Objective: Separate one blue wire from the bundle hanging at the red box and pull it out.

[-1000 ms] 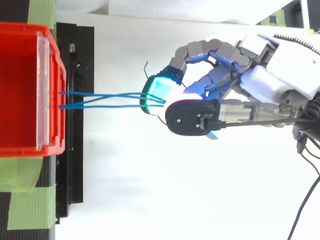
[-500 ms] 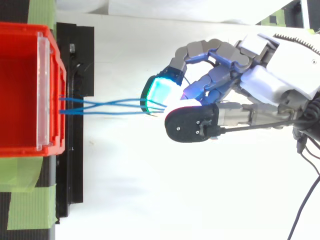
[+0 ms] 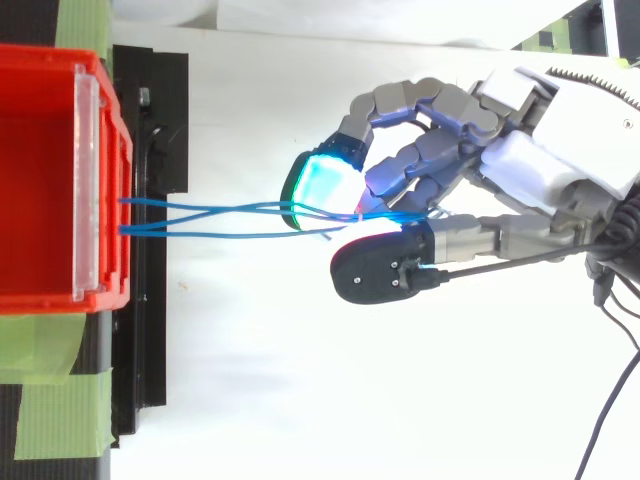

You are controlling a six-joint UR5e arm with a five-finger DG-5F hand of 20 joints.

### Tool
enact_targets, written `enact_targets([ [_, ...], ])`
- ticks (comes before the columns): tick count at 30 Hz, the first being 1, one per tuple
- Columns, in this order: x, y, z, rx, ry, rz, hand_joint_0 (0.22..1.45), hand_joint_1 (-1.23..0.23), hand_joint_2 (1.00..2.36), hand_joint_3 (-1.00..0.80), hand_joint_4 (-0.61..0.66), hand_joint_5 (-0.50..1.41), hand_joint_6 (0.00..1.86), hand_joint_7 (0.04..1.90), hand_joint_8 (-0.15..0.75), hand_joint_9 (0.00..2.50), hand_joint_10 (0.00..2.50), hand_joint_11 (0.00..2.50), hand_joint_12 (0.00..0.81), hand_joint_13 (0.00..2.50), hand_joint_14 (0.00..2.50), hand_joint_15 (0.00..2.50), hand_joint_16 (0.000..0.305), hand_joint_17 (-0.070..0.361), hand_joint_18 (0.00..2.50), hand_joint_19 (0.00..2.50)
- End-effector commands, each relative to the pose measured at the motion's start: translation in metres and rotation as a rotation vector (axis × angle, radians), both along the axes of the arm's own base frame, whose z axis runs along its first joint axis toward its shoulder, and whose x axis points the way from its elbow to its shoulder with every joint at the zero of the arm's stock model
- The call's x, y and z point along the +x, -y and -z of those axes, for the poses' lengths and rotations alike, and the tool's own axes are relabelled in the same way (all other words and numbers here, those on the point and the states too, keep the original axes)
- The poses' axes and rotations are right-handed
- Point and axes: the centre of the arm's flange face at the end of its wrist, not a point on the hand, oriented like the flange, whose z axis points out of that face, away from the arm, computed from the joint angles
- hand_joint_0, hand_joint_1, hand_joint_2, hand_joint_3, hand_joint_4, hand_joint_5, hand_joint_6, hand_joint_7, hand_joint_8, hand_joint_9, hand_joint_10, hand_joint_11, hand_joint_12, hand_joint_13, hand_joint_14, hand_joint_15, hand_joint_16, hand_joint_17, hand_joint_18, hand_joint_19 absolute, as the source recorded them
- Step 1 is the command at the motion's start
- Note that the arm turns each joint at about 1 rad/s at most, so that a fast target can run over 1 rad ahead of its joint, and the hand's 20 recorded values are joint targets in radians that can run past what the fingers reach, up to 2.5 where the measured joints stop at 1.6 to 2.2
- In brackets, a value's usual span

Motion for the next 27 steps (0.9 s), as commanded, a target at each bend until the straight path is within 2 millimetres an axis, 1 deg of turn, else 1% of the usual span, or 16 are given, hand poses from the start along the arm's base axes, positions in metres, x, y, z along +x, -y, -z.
enact_targets([
  [1, 0.0002, -0.0001, -0.0004, -0.004, 0.000, 0.001, 0.63, -0.73, 1.00, -0.47, 0.18, -0.25, 0.85, 0.94, 0.281, 0.96, 0.27, 1.59, 0.276, 1.38, 0.01, 1.56, 0.038, 0.085, 0.73, 0.64],
  [6, 0.0004, -0.0001, 0.0004, -0.005, -0.003, 0.001, 0.61, -0.70, 1.00, -0.45, 0.18, -0.25, 0.85, 0.96, 0.280, 0.97, 0.26, 1.59, 0.282, 1.38, 0.01, 1.55, 0.040, 0.089, 0.73, 0.65],
  [9, 0.0007, -0.0003, 0.0002, -0.004, 0.000, 0.001, 0.59, -0.67, 1.00, -0.45, 0.19, -0.25, 0.85, 0.96, 0.287, 0.97, 0.25, 1.60, 0.284, 1.38, 0.01, 1.56, 0.042, 0.093, 0.73, 0.67],
  [12, 0.0007, -0.0002, -0.0006, -0.005, 0.002, 0.000, 0.53, -0.63, 1.00, -0.48, 0.20, -0.25, 0.84, 0.97, 0.306, 0.96, 0.26, 1.60, 0.307, 1.38, 0.01, 1.54, 0.047, 0.105, 0.75, 0.67],
  [15, 0.0007, -0.0002, -0.0006, -0.006, 0.002, 0.000, 0.53, -0.63, 1.00, -0.47, 0.21, -0.25, 0.84, 0.97, 0.308, 0.97, 0.23, 1.59, 0.313, 1.37, 0.01, 1.52, 0.047, 0.107, 0.74, 0.67],
  [19, 0.0010, -0.0004, -0.0008, -0.006, 0.004, 0.000, 0.57, -0.68, 1.01, -0.39, 0.20, -0.25, 0.85, 0.97, 0.291, 0.98, 0.18, 1.63, 0.286, 1.36, 0.01, 1.52, 0.045, 0.102, 0.73, 0.68],
  [21, 0.0012, -0.0004, -0.0009, -0.007, 0.004, 0.000, 0.60, -0.70, 1.01, -0.34, 0.20, -0.25, 0.85, 0.97, 0.283, 0.98, 0.18, 1.63, 0.289, 1.36, 0.01, 1.52, 0.045, 0.101, 0.73, 0.68],
  [27, 0.0013, -0.0005, -0.0009, -0.008, 0.005, 0.000, 0.64, -0.71, 1.02, -0.29, 0.19, -0.24, 0.86, 0.96, 0.287, 0.99, 0.20, 1.61, 0.280, 1.38, 0.01, 1.52, 0.044, 0.099, 0.75, 0.66],
])
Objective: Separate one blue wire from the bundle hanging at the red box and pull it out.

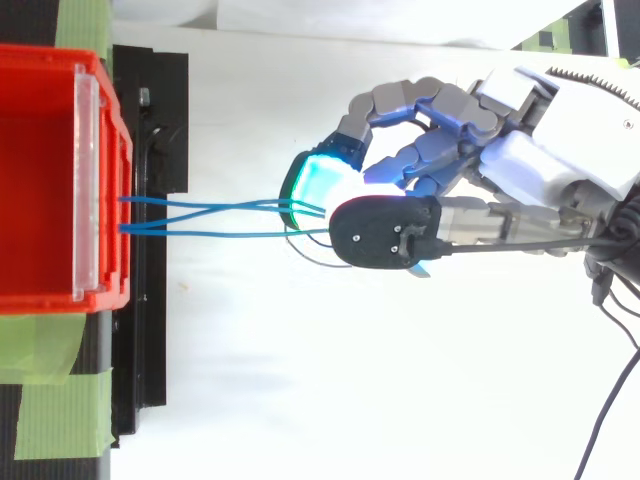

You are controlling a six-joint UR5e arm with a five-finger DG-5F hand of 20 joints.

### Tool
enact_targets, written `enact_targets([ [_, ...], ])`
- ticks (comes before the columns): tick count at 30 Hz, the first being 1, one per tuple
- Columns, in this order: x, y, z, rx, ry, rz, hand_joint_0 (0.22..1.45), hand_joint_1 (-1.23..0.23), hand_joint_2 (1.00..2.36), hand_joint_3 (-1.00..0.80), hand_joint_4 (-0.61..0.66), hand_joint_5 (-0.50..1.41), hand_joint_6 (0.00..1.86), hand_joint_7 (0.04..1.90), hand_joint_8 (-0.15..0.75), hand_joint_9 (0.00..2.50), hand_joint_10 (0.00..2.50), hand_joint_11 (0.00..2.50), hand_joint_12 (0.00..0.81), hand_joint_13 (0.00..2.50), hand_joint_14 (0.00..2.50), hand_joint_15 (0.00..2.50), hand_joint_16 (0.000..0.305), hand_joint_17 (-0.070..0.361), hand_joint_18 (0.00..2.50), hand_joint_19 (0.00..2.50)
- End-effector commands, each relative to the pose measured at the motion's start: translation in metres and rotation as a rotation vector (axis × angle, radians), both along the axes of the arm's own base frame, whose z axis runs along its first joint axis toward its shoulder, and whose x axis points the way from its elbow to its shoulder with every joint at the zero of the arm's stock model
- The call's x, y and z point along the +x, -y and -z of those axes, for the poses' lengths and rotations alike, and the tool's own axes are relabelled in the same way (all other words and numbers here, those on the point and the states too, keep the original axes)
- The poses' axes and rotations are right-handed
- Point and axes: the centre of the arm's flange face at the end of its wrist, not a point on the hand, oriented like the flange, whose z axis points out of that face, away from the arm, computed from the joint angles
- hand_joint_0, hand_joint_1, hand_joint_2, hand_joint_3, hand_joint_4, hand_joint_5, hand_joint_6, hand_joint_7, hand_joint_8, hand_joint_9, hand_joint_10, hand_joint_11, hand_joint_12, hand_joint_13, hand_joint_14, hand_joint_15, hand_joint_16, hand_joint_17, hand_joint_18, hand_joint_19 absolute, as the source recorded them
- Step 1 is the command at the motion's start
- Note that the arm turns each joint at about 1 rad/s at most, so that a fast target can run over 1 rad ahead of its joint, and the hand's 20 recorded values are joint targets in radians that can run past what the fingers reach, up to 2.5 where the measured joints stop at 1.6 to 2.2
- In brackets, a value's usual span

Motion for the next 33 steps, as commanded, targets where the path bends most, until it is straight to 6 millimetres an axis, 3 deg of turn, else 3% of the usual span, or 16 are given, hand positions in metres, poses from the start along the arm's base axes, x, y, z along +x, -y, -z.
enact_targets([
  [1, 0.0001, 0.0000, -0.0002, 0.000, 0.001, 0.000, 0.64, -0.71, 1.02, -0.29, 0.19, -0.24, 0.87, 0.96, 0.285, 0.99, 0.21, 1.61, 0.289, 1.38, 0.01, 1.53, 0.044, 0.098, 0.76, 0.66],
  [11, 0.0000, -0.0008, -0.0002, 0.000, 0.001, 0.000, 0.70, -0.78, 1.02, -0.25, 0.19, -0.24, 0.87, 0.95, 0.285, 0.99, 0.22, 1.61, 0.281, 1.38, 0.01, 1.53, 0.043, 0.097, 0.76, 0.64],
  [17, 0.0002, -0.0025, 0.0006, -0.001, -0.001, -0.002, 0.70, -0.82, 1.01, -0.36, 0.19, -0.24, 0.87, 0.96, 0.284, 0.97, 0.20, 1.62, 0.290, 1.36, 0.01, 1.53, 0.042, 0.096, 0.75, 0.63],
  [33, 0.0016, -0.0056, -0.0009, 0.039, 0.035, -0.002, 0.67, -0.79, 1.01, -0.37, 0.19, -0.24, 0.87, 0.95, 0.286, 0.97, 0.19, 1.62, 0.283, 1.36, 0.01, 1.52, 0.042, 0.095, 0.74, 0.65],
])
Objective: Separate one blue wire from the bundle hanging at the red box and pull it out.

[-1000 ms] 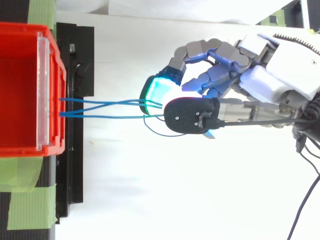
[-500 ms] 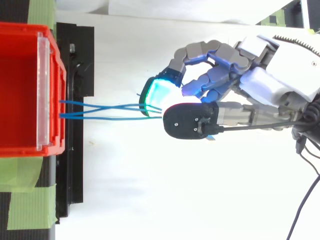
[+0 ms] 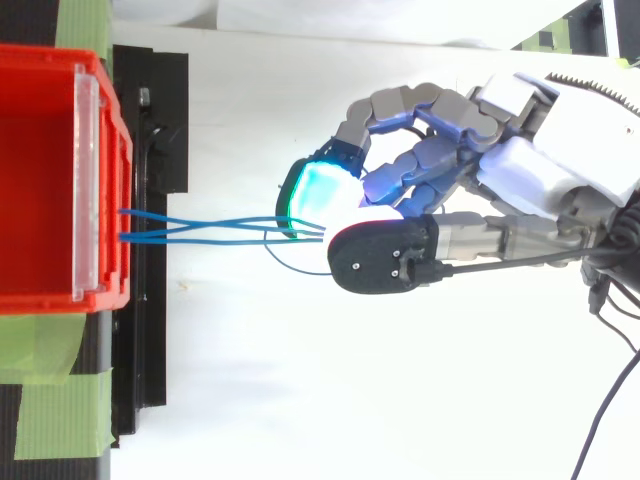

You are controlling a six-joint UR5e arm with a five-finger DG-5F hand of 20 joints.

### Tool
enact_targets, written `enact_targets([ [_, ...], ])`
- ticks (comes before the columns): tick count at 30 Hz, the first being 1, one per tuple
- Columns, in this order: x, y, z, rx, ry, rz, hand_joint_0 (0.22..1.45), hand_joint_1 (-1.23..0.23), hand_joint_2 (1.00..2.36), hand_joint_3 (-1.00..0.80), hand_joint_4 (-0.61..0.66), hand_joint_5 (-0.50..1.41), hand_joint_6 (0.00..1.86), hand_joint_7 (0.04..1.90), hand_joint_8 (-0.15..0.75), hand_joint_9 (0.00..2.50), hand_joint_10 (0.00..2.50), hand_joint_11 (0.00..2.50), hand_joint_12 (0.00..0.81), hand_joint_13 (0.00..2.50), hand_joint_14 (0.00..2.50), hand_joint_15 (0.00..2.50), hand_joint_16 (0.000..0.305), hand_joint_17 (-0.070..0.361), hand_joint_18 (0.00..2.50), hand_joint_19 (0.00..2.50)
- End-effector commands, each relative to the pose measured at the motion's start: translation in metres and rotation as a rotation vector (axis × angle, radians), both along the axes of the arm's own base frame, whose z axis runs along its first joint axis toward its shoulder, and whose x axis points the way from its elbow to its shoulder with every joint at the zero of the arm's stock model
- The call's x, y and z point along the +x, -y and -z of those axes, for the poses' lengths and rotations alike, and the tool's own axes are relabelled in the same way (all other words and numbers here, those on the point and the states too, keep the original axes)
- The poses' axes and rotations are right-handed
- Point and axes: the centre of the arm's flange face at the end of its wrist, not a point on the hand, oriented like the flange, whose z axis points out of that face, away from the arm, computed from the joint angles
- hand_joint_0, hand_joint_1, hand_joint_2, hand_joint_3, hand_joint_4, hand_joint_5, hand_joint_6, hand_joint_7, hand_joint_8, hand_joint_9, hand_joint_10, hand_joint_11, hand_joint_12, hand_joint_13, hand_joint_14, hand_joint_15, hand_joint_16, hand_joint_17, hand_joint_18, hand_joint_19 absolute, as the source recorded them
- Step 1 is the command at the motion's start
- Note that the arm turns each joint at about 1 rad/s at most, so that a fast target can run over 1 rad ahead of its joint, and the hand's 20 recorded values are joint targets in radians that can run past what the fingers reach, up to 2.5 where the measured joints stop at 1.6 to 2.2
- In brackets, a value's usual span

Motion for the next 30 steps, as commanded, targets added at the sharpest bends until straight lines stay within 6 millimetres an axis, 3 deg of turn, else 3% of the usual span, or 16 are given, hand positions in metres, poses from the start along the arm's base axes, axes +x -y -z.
enact_targets([
  [1, 0.0002, -0.0008, 0.0007, 0.007, 0.003, 0.000, 0.67, -0.78, 1.01, -0.36, 0.18, -0.24, 0.87, 0.95, 0.286, 0.97, 0.19, 1.62, 0.284, 1.36, 0.01, 1.52, 0.042, 0.095, 0.74, 0.66],
  [17, 0.0002, -0.0026, -0.0001, 0.114, 0.067, 0.007, 0.68, -0.74, 1.02, -0.22, 0.17, -0.24, 0.87, 0.95, 0.286, 0.98, 0.20, 1.61, 0.281, 1.37, 0.01, 1.53, 0.043, 0.096, 0.75, 0.66],
  [30, -0.0015, -0.0061, 0.0006, 0.185, 0.096, 0.011, 0.68, -0.82, 1.01, -0.44, 0.18, -0.25, 0.86, 0.96, 0.286, 0.94, 0.16, 1.62, 0.283, 1.34, 0.01, 1.52, 0.043, 0.096, 0.73, 0.65],
])
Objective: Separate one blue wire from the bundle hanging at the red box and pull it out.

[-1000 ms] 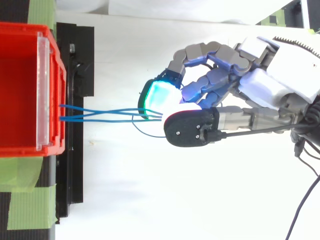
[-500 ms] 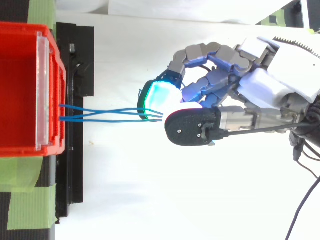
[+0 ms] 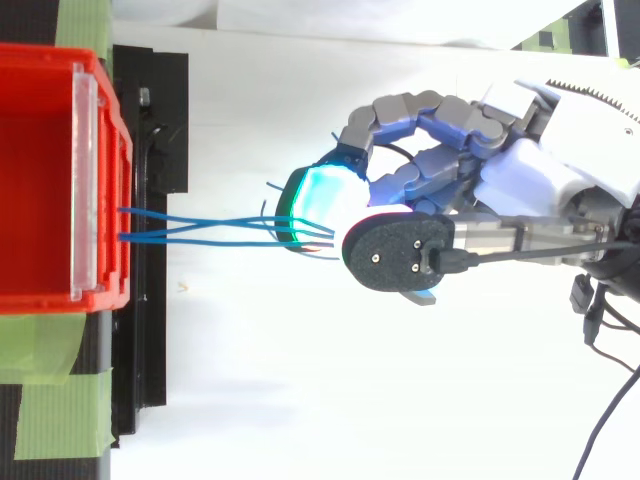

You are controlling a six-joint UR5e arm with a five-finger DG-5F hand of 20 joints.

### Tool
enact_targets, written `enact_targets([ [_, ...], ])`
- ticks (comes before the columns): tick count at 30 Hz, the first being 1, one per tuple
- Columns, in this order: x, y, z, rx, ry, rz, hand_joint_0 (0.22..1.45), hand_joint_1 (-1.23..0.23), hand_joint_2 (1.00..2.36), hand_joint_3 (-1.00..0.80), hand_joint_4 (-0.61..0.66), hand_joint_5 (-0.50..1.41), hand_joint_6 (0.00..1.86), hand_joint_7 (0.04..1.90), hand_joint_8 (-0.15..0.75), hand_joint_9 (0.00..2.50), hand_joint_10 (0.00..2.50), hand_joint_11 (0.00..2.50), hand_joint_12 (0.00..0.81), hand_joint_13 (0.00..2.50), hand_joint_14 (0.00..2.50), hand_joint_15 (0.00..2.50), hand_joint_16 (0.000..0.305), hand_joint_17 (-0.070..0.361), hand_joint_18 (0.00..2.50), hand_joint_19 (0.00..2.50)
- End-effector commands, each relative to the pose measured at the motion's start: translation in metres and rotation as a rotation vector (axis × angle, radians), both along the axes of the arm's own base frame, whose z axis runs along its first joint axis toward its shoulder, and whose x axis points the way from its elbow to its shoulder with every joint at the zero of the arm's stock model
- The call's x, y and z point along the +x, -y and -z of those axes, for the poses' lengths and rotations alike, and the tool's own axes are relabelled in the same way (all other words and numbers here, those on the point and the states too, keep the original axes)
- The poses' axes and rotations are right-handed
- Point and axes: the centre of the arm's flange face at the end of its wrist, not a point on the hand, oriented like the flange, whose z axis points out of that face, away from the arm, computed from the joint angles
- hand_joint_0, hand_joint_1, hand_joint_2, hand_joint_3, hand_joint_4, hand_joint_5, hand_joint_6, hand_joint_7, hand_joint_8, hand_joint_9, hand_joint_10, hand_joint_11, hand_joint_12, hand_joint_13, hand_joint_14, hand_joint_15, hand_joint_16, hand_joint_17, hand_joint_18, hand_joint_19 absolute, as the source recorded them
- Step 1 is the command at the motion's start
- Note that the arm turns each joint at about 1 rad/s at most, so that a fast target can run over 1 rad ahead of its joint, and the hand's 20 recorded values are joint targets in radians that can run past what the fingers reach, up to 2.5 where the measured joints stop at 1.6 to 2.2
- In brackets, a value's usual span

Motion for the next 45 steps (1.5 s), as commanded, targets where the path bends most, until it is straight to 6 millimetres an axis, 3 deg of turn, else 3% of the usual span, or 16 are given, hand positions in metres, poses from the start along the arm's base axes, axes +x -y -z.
enact_targets([
  [1, -0.0005, -0.0003, 0.0001, 0.003, -0.002, 0.000, 0.67, -0.82, 1.01, -0.45, 0.18, -0.25, 0.86, 0.96, 0.287, 0.94, 0.15, 1.63, 0.287, 1.33, 0.01, 1.53, 0.043, 0.096, 0.73, 0.65],
  [12, -0.0042, 0.0011, 0.0017, -0.054, -0.060, -0.006, 0.60, -0.79, 1.00, -0.50, 0.18, -0.25, 0.85, 0.96, 0.287, 0.93, 0.14, 1.63, 0.290, 1.33, 0.01, 1.53, 0.043, 0.098, 0.72, 0.67],
  [25, -0.0069, 0.0021, 0.0032, -0.199, -0.161, -0.025, 0.64, -0.78, 1.00, -0.46, 0.18, -0.25, 0.86, 0.95, 0.283, 0.95, 0.15, 1.62, 0.285, 1.33, 0.01, 1.52, 0.043, 0.097, 0.73, 0.67],
  [45, -0.0023, 0.0004, -0.0004, -0.174, -0.121, -0.021, 0.56, -0.63, 1.00, -0.47, 0.20, -0.24, 0.85, 0.97, 0.300, 0.96, 0.16, 1.62, 0.293, 1.35, 0.01, 1.53, 0.046, 0.104, 0.74, 0.70],
])
